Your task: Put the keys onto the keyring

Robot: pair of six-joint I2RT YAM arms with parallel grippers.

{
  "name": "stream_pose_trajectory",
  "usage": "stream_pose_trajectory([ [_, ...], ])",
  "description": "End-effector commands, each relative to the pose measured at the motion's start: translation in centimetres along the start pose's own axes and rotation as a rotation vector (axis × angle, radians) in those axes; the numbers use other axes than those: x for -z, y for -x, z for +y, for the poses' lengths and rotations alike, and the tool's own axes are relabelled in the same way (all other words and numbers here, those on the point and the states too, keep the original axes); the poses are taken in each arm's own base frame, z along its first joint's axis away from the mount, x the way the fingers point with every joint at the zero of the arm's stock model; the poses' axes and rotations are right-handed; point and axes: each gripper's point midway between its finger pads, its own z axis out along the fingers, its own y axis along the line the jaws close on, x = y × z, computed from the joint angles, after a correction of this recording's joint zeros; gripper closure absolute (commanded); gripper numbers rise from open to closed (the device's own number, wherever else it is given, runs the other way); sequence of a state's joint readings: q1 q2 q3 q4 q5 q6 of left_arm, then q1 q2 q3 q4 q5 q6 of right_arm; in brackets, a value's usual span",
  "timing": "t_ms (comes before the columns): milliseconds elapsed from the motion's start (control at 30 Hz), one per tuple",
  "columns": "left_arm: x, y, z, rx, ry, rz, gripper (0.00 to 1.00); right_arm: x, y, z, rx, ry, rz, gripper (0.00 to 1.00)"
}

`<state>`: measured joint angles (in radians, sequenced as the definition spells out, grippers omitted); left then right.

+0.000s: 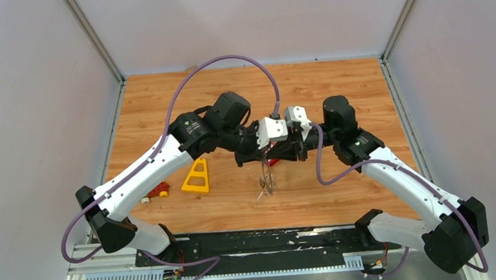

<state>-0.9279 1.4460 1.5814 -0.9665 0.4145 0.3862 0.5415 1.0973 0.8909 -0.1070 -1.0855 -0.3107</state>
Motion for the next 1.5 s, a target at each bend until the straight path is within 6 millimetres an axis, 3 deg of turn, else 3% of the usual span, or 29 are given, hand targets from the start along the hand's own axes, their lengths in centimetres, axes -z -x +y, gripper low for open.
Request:
stream_pose_trajectory([
  [0, 0.6, 2.3, -0.2, -0.014, -0.005, -0.084, 1.0, -0.3, 0.8, -0.3, 0.024, 0.003, -0.016, 0.95],
  [167, 0.8, 2.5, -0.2, -0.035, 0.005, -0.111, 1.0, -0.2, 1.3, -0.6, 0.03, -0.021, -0.014, 1.0],
  [200, 0.9, 2.5, -0.1, -0.042, 0.008, -0.124, 0.96, 0.0, 1.5, -0.8, 0.035, -0.029, -0.016, 1.0],
  [300, 1.9, 2.9, 0.2, -0.056, 0.023, -0.204, 0.7, 0.4, 2.7, -1.1, 0.045, -0.043, -0.032, 1.0],
  [400, 3.2, 3.3, 0.8, -0.104, 0.065, -0.292, 0.54, 0.9, 3.7, -1.5, 0.026, -0.046, -0.059, 1.0],
  [533, 4.2, 4.0, 1.1, -0.229, 0.134, -0.395, 0.45, 1.2, 4.8, -1.8, -0.004, -0.036, -0.103, 1.0],
  [767, 4.2, 5.1, 1.4, -0.362, 0.175, -0.487, 0.45, 1.2, 5.3, -1.8, -0.059, -0.019, -0.147, 1.0],
  [1000, 3.5, 5.5, 2.2, -0.314, 0.187, -0.507, 0.48, 1.4, 5.5, -1.6, -0.078, 0.0, -0.185, 1.0],
  [1233, 3.5, 5.5, 1.6, -0.273, 0.165, -0.536, 0.62, 1.7, 5.6, -1.4, -0.076, -0.002, -0.2, 1.0],
  [1467, 3.5, 4.9, 1.9, -0.226, 0.166, -0.546, 0.63, 2.0, 5.8, -1.4, -0.077, -0.001, -0.211, 1.0],
])
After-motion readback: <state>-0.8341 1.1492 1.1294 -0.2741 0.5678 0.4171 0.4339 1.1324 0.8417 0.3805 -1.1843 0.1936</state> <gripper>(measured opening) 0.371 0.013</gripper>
